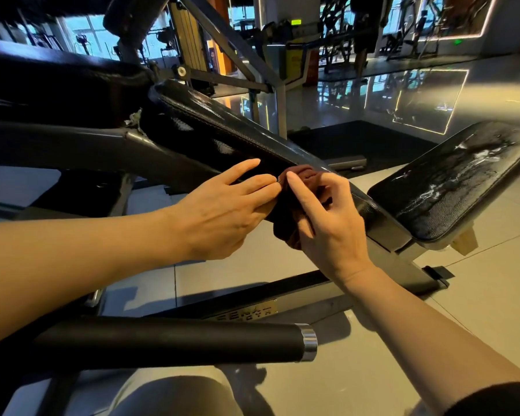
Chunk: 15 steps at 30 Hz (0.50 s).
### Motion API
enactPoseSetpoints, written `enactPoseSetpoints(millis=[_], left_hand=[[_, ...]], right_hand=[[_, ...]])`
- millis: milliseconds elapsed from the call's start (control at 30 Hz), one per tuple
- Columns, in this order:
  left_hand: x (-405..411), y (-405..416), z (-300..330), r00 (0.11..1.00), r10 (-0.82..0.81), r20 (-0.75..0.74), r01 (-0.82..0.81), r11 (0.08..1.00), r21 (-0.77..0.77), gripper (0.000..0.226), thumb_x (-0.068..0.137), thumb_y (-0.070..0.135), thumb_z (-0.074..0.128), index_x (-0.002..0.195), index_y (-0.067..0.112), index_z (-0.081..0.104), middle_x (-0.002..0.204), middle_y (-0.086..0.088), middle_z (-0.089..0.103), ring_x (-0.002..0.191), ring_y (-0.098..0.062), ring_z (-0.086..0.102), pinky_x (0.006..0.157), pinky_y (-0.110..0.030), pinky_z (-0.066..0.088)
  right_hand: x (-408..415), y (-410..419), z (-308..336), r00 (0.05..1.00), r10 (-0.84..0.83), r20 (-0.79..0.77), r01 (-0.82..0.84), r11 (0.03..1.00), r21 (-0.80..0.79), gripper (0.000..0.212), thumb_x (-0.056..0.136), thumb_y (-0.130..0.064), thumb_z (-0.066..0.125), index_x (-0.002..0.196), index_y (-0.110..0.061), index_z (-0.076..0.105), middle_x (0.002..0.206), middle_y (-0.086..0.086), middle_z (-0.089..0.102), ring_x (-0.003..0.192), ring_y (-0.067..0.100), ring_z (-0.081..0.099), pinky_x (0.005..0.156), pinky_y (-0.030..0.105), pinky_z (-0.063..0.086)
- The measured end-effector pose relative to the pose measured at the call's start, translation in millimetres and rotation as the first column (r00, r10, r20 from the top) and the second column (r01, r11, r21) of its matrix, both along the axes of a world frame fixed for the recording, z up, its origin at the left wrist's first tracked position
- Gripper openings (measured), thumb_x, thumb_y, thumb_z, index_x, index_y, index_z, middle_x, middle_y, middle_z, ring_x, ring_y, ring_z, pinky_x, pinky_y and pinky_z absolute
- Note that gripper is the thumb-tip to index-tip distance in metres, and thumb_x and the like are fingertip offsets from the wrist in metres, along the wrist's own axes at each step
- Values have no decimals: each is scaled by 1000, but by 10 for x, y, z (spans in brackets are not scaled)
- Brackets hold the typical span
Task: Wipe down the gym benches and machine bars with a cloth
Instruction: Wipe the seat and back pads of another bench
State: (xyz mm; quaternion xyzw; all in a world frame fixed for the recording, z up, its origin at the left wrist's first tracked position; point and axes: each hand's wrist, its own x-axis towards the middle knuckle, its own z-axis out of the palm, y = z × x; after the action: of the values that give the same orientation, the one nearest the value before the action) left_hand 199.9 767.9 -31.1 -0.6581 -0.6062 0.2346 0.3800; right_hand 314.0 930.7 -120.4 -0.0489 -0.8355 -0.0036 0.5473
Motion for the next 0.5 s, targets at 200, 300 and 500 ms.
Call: enactPoseSetpoints(millis=[200,300,500], left_hand=[[2,1,0,1000,0,13,0,1000,-9,56,80,29,55,129,1,56,133,-18,54,128,-34,46,116,-51,21],[-7,-8,-14,1000,-9,0,9,1000,-8,58,80,30,57,130,1,55,134,-18,53,128,-33,45,116,-49,16],[-9,-3,-7,1000,-10,-29,10,1000,-4,63,79,33,55,133,0,53,137,-19,51,130,-33,44,115,-49,19]], right_hand=[[-95,-35,-10,997,-62,48,60,997,48,49,90,-27,50,137,-13,48,135,19,39,121,38,43,95,47,48],[-21,14,-7,987,-89,134,87,996,27,46,83,-24,58,125,-6,59,129,25,49,117,43,47,84,47,54],[222,208,-158,963,-145,229,162,985,-56,42,73,-9,74,113,-2,63,120,28,54,111,44,52,74,45,56]])
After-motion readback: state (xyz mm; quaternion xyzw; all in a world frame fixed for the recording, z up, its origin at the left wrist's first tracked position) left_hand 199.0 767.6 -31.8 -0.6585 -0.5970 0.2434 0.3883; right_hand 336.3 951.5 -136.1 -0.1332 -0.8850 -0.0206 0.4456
